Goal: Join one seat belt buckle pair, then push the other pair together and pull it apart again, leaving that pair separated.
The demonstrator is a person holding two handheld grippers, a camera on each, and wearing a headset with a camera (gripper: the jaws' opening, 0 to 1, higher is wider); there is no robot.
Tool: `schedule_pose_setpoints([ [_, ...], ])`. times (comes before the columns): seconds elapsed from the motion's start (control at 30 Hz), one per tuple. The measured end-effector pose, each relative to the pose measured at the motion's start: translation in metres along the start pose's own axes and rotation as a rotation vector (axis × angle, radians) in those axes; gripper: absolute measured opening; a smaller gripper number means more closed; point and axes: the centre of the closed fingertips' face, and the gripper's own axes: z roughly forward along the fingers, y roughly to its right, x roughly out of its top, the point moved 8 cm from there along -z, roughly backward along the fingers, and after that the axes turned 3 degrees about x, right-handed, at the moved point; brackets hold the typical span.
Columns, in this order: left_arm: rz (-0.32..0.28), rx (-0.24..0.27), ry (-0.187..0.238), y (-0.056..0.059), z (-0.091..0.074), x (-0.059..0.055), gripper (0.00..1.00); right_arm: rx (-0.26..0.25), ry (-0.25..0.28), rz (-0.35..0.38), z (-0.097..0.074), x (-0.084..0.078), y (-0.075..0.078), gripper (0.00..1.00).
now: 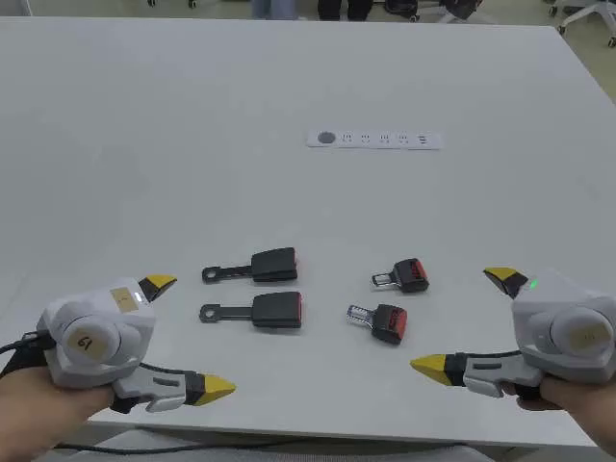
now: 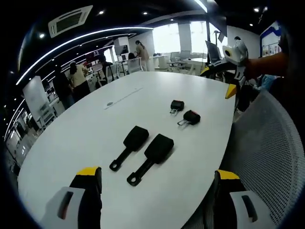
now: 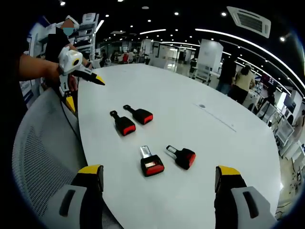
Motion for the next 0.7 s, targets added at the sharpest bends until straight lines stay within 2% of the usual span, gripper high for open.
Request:
schedule_pose_setpoints([
  [0.33, 0.007, 0.024, -0.037, -0.0048, -0.0007, -0.0074, 1.0, -0.006, 0.001, -0.003, -0.0048, 0.0, -0.0021, 0.99],
  [0.7, -0.023, 0.028, -0.017, -0.005, -0.001, -0.0082, 1.0, -0.009, 0.0, 0.002, -0.0063, -0.003, -0.0055, 0.99],
])
